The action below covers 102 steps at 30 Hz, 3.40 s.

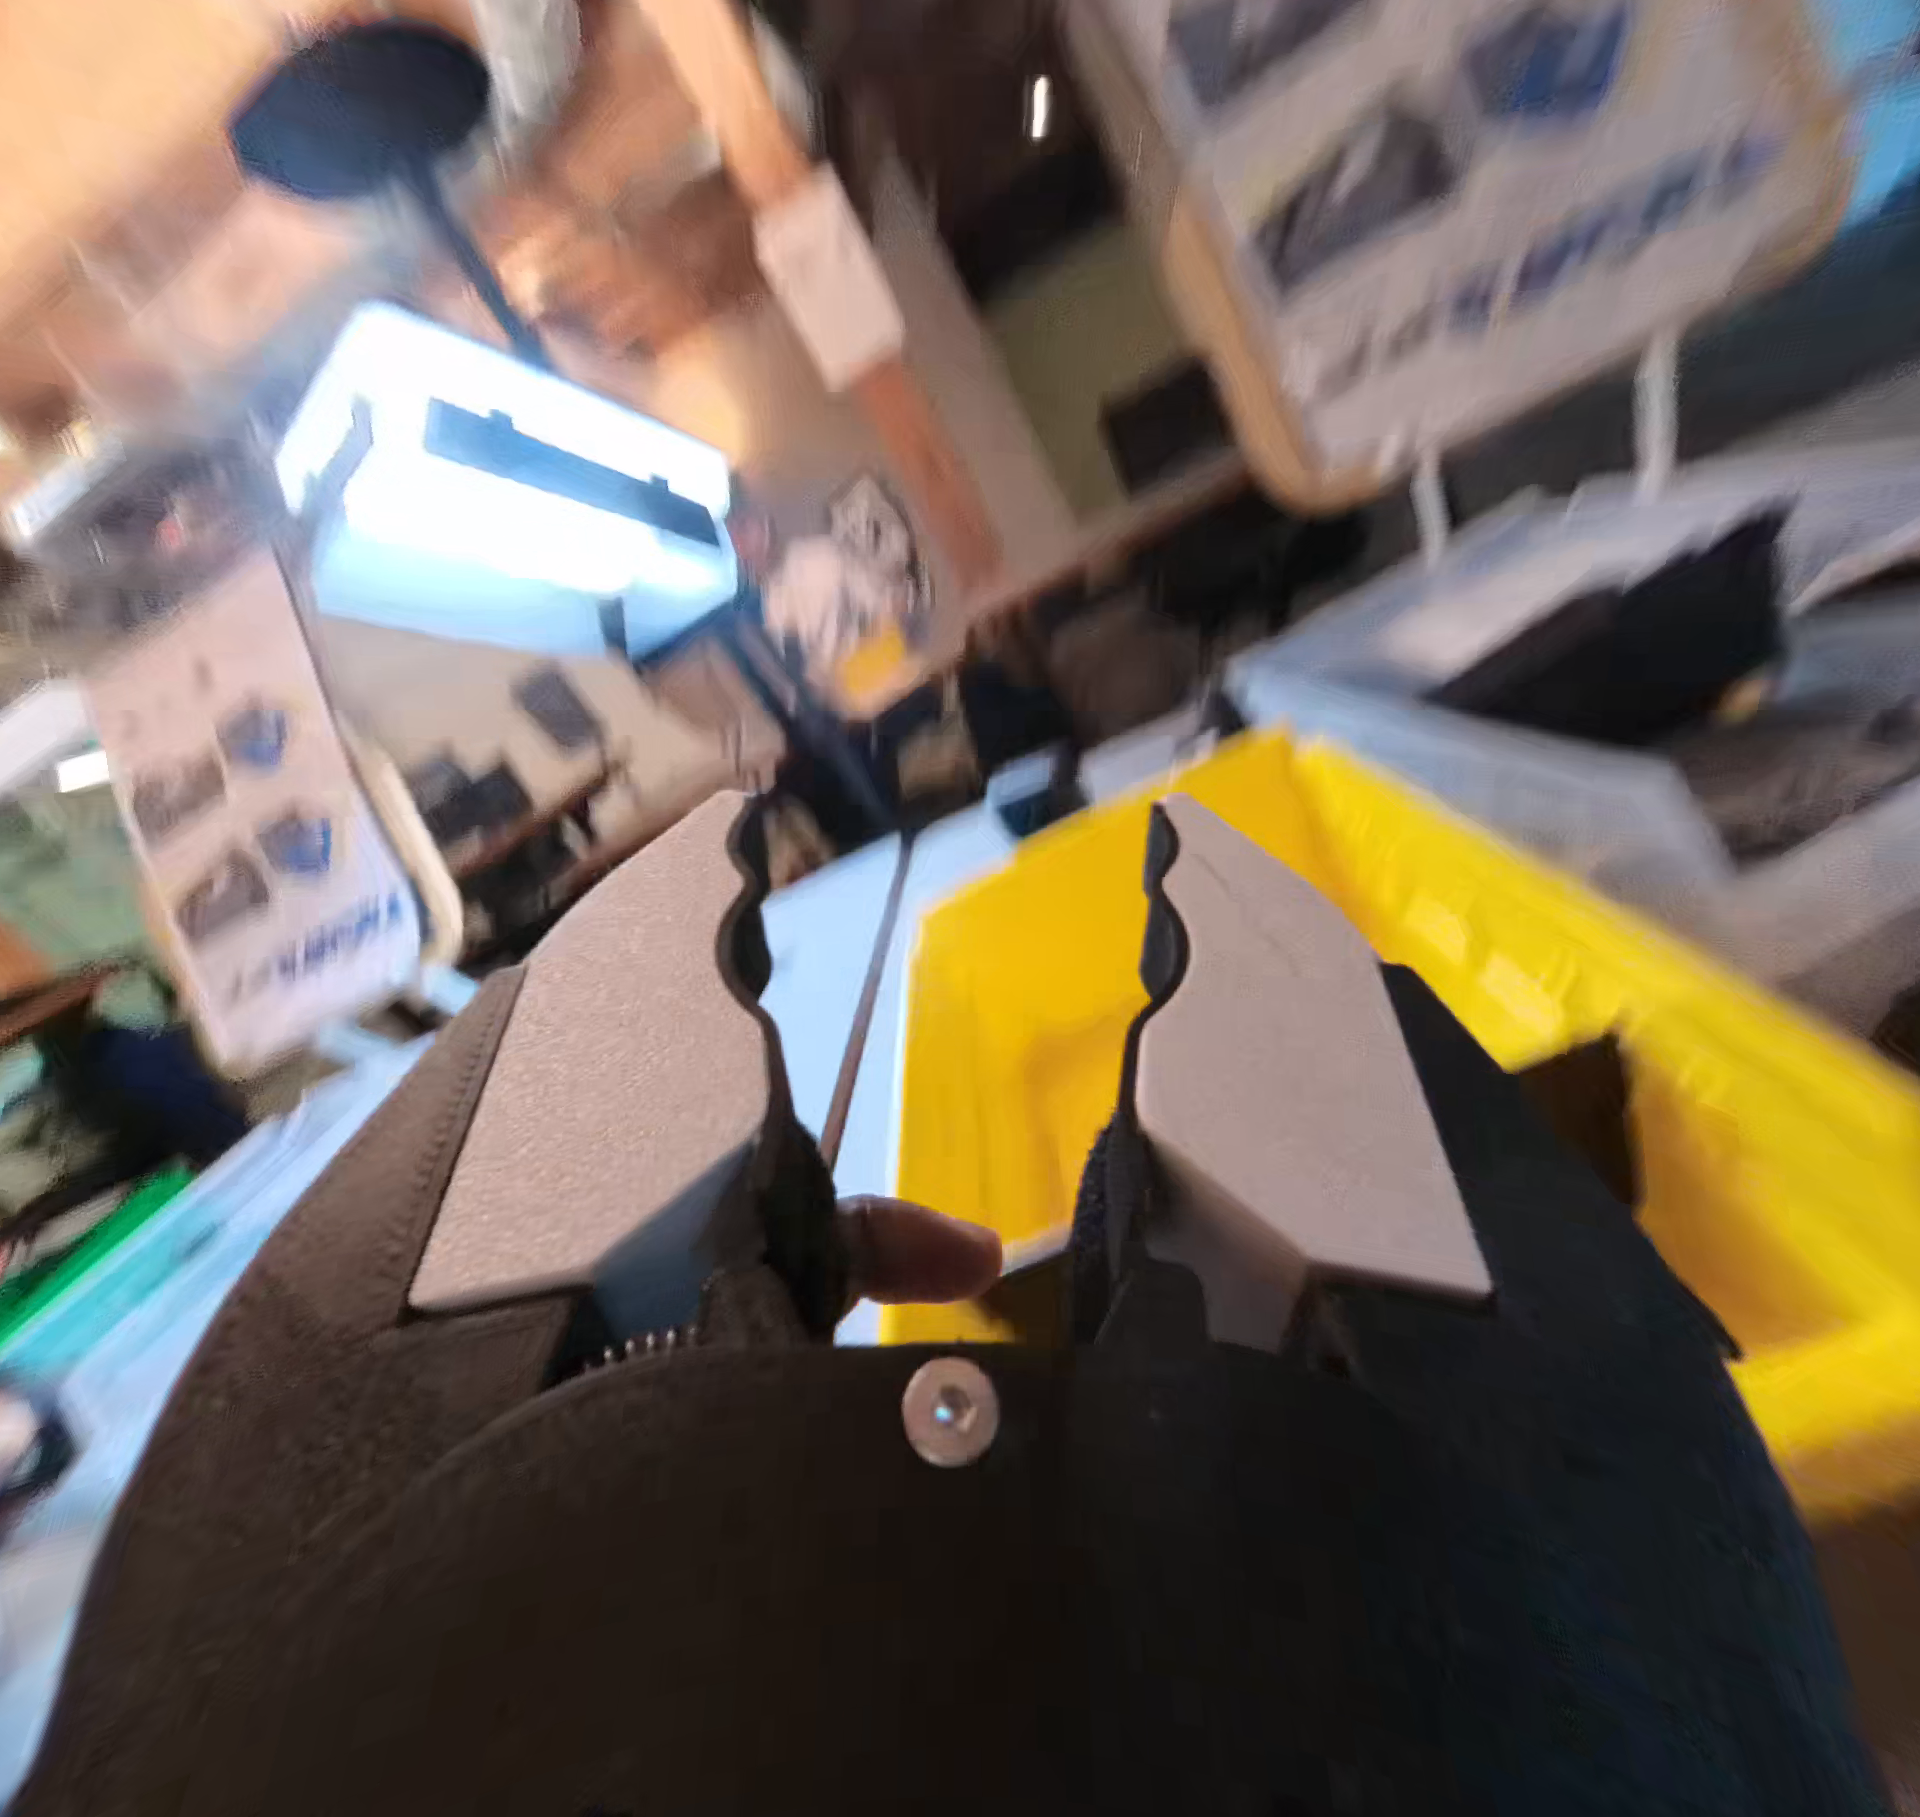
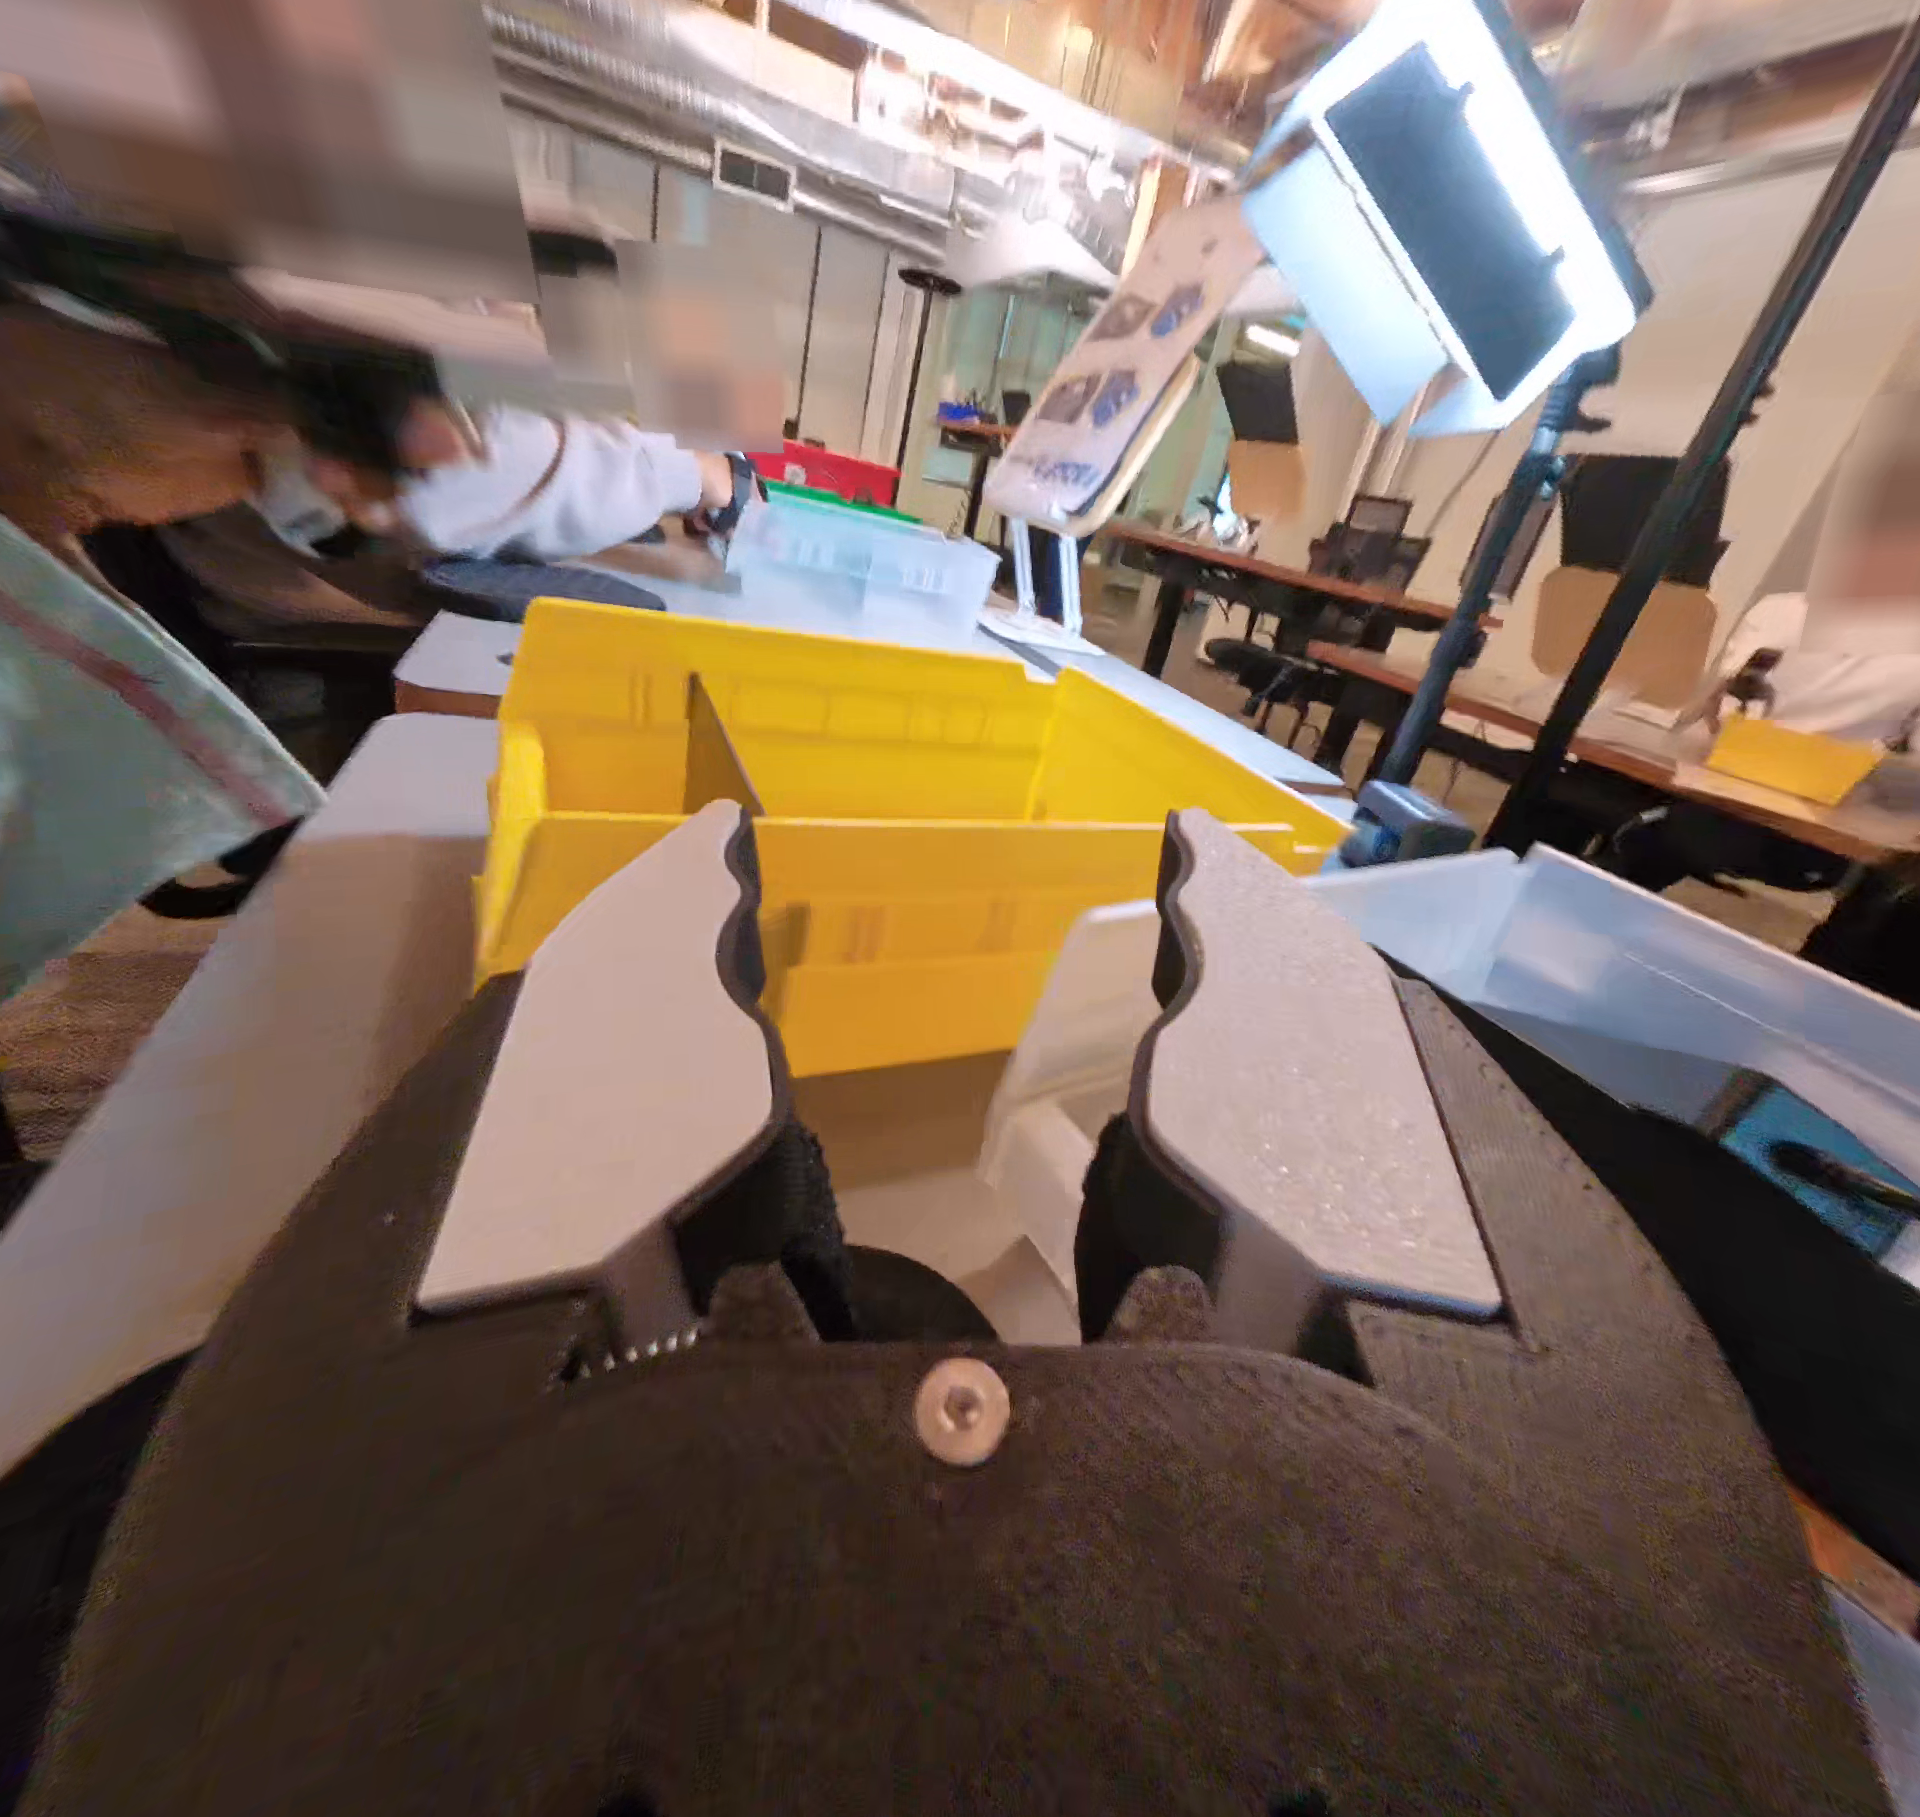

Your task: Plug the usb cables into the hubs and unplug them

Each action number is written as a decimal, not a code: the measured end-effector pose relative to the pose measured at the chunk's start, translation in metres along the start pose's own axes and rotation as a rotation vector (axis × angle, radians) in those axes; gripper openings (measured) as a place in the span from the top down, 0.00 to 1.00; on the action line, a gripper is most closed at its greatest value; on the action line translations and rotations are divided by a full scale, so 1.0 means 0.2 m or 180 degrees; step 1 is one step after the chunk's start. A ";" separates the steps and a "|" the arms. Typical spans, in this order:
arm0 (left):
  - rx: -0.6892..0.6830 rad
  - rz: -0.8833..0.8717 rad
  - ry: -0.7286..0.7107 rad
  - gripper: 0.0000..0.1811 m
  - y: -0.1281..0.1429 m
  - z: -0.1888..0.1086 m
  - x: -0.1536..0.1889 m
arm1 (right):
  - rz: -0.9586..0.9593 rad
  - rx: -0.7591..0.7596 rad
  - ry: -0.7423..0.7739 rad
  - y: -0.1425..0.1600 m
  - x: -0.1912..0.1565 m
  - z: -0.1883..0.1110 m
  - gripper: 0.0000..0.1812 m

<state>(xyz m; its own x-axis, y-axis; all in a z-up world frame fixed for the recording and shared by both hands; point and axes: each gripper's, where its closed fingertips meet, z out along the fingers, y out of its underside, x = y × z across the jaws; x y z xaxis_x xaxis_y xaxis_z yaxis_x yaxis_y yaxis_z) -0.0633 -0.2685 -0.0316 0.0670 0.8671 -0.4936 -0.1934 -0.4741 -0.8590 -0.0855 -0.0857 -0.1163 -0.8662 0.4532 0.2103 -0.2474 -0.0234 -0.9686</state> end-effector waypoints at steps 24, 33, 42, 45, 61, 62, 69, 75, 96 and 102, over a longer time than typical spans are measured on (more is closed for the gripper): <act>-0.1805 -0.0873 0.0579 0.94 0.76 -0.11 0.00 | 0.0091 -0.1857 -0.0376 0.37 -0.45 0.19 0.69; -0.2071 -0.0863 0.0887 0.84 0.87 -0.09 0.12 | 0.0117 -0.1726 -0.0186 0.34 -0.40 0.20 0.71; -0.1825 -0.0336 0.0053 0.93 0.45 -0.10 -0.04 | -0.0389 -0.1209 0.0229 0.16 -0.27 0.19 0.85; -0.1351 -0.0101 -0.0300 0.93 0.18 -0.13 -0.08 | -0.0913 -0.0675 0.0518 -0.07 -0.20 0.14 0.86; 0.1250 -0.0999 0.0715 0.94 -0.86 0.31 0.94 | -0.2354 -0.0321 0.2473 -0.62 0.36 -1.16 0.88; 0.1234 -0.1023 0.0876 0.94 -0.89 0.36 1.04 | -0.2324 -0.0399 0.2585 -0.60 0.40 -1.25 0.88; 0.0846 -0.0990 0.1489 0.94 -0.95 0.61 1.70 | -0.1838 -0.0883 0.3165 -0.37 0.66 -1.76 0.88; 0.0414 -0.0920 0.1815 0.94 -0.79 0.75 2.12 | -0.1411 -0.1554 0.3312 -0.03 0.80 -2.01 0.88; 0.0080 0.0217 0.2715 0.54 -0.63 0.54 2.20 | -0.1318 -0.2122 0.3289 0.11 0.89 -2.14 0.56; -0.0063 0.1218 0.2382 0.57 -0.33 0.43 1.84 | -0.2477 -0.2465 0.2083 0.06 0.73 -1.78 0.43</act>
<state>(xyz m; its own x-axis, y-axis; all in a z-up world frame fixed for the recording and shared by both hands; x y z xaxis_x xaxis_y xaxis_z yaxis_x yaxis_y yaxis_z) -0.1101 0.0956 -0.1457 0.6331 0.3188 -0.7053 -0.3182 -0.7235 -0.6127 -0.0605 0.2969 -0.1435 -0.1785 0.4710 0.8639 -0.0832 0.8676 -0.4902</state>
